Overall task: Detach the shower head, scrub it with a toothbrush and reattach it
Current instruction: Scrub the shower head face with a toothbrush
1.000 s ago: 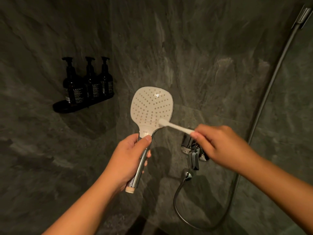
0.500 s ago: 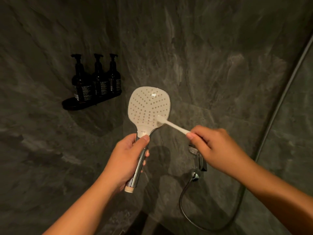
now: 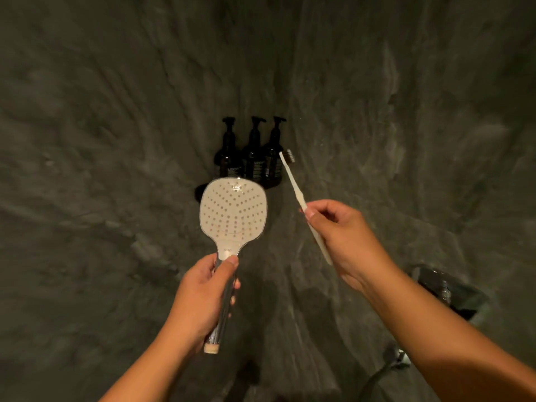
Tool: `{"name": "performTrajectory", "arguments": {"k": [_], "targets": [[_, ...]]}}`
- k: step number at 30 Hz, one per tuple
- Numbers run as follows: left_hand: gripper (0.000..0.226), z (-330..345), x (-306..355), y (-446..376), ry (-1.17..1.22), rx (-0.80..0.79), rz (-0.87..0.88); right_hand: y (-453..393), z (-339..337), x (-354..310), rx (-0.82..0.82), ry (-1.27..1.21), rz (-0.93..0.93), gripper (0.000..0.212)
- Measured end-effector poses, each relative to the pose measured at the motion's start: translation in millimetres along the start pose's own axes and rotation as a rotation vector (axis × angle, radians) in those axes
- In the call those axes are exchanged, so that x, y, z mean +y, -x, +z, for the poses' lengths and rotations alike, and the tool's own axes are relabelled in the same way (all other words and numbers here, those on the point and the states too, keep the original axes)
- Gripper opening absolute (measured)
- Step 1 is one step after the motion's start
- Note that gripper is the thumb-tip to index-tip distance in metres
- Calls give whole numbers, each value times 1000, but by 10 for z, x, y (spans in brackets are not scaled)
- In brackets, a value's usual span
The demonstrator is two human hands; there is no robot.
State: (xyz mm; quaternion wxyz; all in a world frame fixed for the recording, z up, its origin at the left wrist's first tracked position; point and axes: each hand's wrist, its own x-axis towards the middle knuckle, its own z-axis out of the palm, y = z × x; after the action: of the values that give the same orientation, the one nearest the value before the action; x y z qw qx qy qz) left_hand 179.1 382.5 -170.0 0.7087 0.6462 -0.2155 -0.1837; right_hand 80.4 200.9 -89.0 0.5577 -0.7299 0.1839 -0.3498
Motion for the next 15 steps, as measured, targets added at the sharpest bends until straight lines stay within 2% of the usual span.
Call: {"name": "performTrajectory", "arguments": {"k": [7, 10, 15], "targets": [[26, -627, -10, -267, -36, 146, 45, -877, 963, -109, 29, 52, -39, 13], [27, -833, -34, -336, -30, 169, 53, -1157, 1264, -121, 14, 149, -42, 5], [22, -1078, -118, -439, -45, 188, 55, -1447, 1569, -137, 31, 281, -62, 10]]}}
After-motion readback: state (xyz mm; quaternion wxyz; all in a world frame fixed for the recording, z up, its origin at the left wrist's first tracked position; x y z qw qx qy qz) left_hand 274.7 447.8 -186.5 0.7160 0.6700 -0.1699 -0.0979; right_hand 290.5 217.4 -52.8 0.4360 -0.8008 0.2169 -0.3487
